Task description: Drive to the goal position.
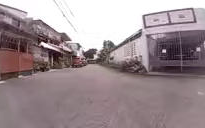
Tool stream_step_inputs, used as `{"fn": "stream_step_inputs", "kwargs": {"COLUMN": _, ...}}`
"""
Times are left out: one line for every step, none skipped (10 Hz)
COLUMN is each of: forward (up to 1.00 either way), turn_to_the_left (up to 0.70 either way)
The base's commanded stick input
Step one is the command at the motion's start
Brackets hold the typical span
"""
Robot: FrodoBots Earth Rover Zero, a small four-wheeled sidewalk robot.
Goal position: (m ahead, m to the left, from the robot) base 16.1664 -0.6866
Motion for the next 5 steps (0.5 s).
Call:
{"fn": "stream_step_inputs", "kwargs": {"forward": 0.7, "turn_to_the_left": 0.0}}
{"fn": "stream_step_inputs", "kwargs": {"forward": 0.7, "turn_to_the_left": 0.0}}
{"fn": "stream_step_inputs", "kwargs": {"forward": 0.7, "turn_to_the_left": 0.0}}
{"fn": "stream_step_inputs", "kwargs": {"forward": 0.7, "turn_to_the_left": 0.0}}
{"fn": "stream_step_inputs", "kwargs": {"forward": 0.7, "turn_to_the_left": 0.0}}
